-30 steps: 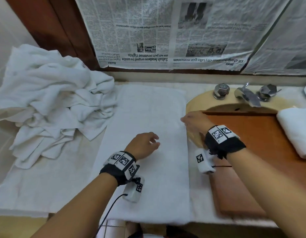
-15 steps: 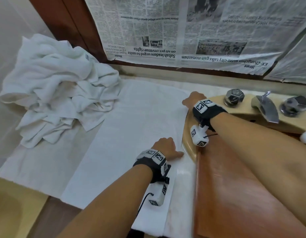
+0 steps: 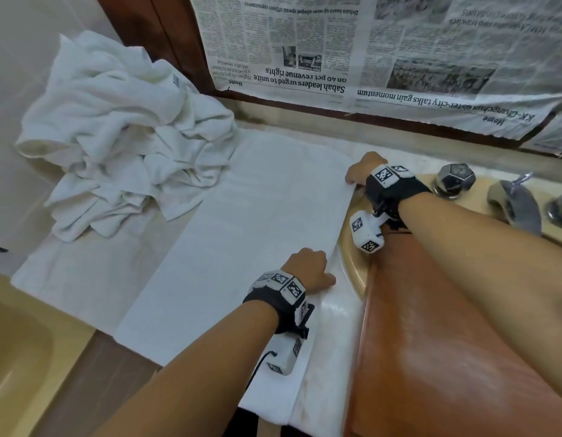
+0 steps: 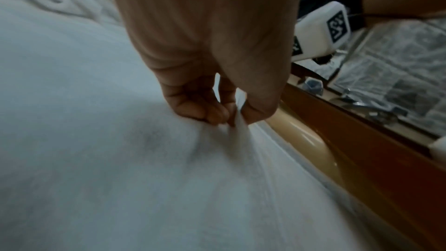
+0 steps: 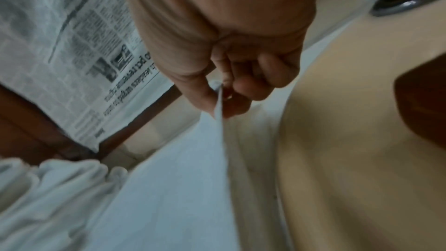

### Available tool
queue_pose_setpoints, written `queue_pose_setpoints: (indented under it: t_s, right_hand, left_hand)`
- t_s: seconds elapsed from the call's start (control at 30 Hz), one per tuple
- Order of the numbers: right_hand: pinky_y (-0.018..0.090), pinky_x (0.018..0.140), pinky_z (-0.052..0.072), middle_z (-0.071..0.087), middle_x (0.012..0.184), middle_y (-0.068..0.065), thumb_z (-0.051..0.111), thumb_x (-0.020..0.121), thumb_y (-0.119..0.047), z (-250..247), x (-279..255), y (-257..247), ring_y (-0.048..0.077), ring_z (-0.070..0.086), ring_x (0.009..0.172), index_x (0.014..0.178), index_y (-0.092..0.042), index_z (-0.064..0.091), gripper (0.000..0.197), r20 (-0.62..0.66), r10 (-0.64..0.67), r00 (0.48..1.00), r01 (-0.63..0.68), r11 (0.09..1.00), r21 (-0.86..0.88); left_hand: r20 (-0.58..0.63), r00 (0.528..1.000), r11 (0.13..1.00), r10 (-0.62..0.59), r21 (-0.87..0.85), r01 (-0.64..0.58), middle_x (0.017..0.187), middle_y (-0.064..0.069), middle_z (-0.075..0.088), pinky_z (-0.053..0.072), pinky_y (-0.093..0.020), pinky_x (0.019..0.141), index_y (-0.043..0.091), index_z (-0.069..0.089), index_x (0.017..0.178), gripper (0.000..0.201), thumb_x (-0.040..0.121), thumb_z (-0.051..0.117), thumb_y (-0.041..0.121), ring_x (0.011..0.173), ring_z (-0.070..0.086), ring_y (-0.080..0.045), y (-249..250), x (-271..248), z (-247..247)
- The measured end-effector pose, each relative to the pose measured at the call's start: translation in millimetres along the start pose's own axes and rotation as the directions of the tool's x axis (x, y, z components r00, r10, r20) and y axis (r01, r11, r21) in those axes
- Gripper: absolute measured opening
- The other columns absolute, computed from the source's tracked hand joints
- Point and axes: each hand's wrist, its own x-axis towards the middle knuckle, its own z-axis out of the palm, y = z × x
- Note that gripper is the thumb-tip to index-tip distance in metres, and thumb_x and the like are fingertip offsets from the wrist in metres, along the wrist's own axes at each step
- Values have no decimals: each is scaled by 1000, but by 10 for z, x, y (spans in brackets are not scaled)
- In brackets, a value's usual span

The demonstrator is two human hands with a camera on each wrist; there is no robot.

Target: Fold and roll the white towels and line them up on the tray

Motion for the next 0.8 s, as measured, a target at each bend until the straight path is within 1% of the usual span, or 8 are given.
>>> queue_pose_setpoints:
  t_s: [0.07, 0.2, 0.3, 0.5, 0.57, 0.67, 0.7, 0.8]
  right_hand:
    - [35, 65, 52, 73, 74, 14, 68, 80, -10, -59, 30, 25, 25, 65, 61, 73, 1, 60, 15, 28, 38, 999, -40, 995, 87]
    - [29, 49, 43, 56, 35, 4, 63, 87, -7, -176, 1, 134, 11, 49, 25, 62, 2, 59, 27, 34, 119, 992, -123, 984, 130]
    - [28, 46, 38, 52, 32, 3, 61, 88, -7, -305, -30, 58, 14, 47, 29, 61, 1, 57, 28, -42, 123, 992, -115, 981, 157]
    - [14, 28, 33, 52, 33, -4, 54, 87, -13, -348, -168, -576, 7, 48, 26, 73, -8, 58, 15, -250, -52, 967, 109, 970, 219]
    - [21, 41, 42, 60, 44, -5, 55, 86, -12, -145, -236, -835, 5, 57, 40, 72, -12, 56, 14, -274, -172, 946, 238, 944, 230]
    - [25, 61, 43, 69, 93, 6, 60, 88, -18, 382, -355, -1062, 17, 60, 73, 97, -5, 62, 16, -234, -339, 911, 386, 900, 200]
    - [25, 71, 43, 65, 104, 5, 61, 90, -25, 595, -389, -1081, 20, 60, 85, 109, -6, 59, 27, -161, -366, 917, 388, 911, 140]
    - [35, 98, 41, 53, 133, 11, 57, 92, -40, 1220, -492, -988, 30, 49, 121, 128, -13, 52, 45, 99, -352, 931, 362, 925, -118]
  left_hand:
    - [1, 999, 998, 42, -42, -42, 94, -10, 55, 43, -33, 73, 8, 52, 91, 19, 91, 55, 26, 94, 59, -30, -39, -14, -40]
    - [19, 995, 974, 102, -204, -96, 89, -4, 56, 40, -29, 71, 12, 53, 87, 16, 93, 57, 26, 82, 52, -19, -93, -100, -239]
    - [14, 988, 918, 156, -372, -140, 79, 0, 58, 42, -28, 73, 14, 52, 79, 19, 93, 58, 25, 73, 53, -12, -103, -206, -546]
    - [-17, 988, 577, 151, -810, -102, 63, 1, 32, 33, -20, 55, 21, 33, 65, 37, 94, 49, 5, 53, 35, -10, -356, -436, -981]
    - [-67, 995, 479, 75, -873, -95, 65, 0, 33, 32, -23, 55, 21, 35, 67, 33, 93, 49, 6, 54, 35, -12, -590, -507, -1003]
    - [-99, 974, 309, -205, -950, -32, 65, -2, 36, 30, -26, 54, 20, 42, 69, 22, 85, 57, 17, 56, 34, -14, -1047, -547, -904]
    - [-108, 946, 341, -305, -940, 3, 65, -4, 40, 32, -27, 55, 17, 45, 69, 19, 83, 58, 20, 57, 37, -16, -1212, -543, -848]
    - [-105, 877, 617, -469, -749, 240, 86, -12, 62, 48, -34, 74, 6, 64, 83, 28, 74, 61, 32, 78, 59, -28, -1693, -515, -627]
